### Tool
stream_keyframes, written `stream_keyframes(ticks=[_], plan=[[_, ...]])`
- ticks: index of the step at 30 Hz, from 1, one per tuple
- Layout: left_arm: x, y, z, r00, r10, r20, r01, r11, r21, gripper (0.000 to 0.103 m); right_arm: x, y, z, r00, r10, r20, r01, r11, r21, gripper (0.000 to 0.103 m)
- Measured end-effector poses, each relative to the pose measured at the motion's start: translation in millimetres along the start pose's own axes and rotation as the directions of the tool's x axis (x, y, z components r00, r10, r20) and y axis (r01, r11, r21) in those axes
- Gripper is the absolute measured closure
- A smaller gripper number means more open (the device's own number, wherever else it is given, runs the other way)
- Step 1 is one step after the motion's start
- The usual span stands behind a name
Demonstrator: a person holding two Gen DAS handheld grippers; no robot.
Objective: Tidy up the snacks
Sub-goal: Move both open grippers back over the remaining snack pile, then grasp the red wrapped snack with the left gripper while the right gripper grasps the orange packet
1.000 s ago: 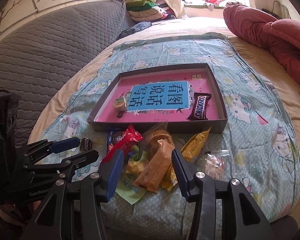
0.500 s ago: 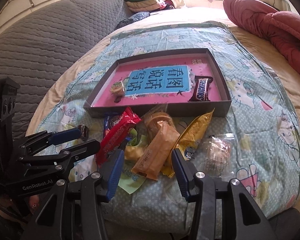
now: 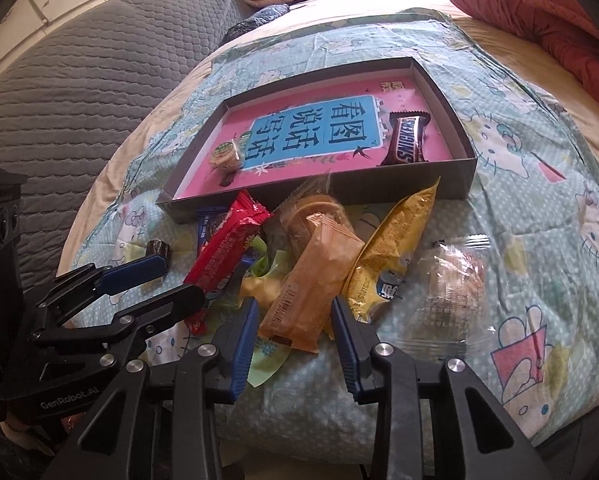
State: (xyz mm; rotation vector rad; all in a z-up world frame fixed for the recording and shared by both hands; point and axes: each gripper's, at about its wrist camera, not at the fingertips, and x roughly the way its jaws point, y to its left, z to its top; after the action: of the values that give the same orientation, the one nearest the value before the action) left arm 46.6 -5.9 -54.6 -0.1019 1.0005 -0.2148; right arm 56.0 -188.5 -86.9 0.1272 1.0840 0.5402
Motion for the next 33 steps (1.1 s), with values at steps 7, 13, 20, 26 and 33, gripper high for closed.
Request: stream_keyframes(ticks=[7, 13, 20, 26, 33], plan=[[3.5, -1.2, 2.4, 1.000, -0.004, 0.005, 0.004, 1.000, 0.017, 0.060, 5.8, -1.3, 1.0, 1.000, 0.000, -0.014, 0.000, 1.000, 0.011, 0.065], [9.0, 1.2, 5.6, 1.000, -0.025, -0.001, 0.025, 1.000, 0.009, 0.062, 12.8, -4.2, 5.4, 1.000, 0.009, -0.018, -0.008, 0.999, 0.036, 0.065], [16.8, 1.7, 7.7, 0.998, -0.056, -0.015, 0.056, 0.998, 0.000, 0.063, 20.7, -9.9, 10.4, 1.000, 0.022, -0.020, -0.020, 0.998, 0.067, 0.065], [22.4, 2.9, 9.0, 0.998, -0.055, -0.027, 0.054, 0.998, -0.006, 0.063, 24.3, -11.8, 16.3, 1.000, 0.025, -0.003, -0.025, 0.998, 0.065, 0.072], [29.7, 2.8, 12.5, 0.998, -0.055, -0.027, 0.055, 0.998, -0.009, 0.063, 23.4, -19.7, 17.1, 0.998, 0.053, 0.013, -0.054, 0.995, 0.082, 0.081]])
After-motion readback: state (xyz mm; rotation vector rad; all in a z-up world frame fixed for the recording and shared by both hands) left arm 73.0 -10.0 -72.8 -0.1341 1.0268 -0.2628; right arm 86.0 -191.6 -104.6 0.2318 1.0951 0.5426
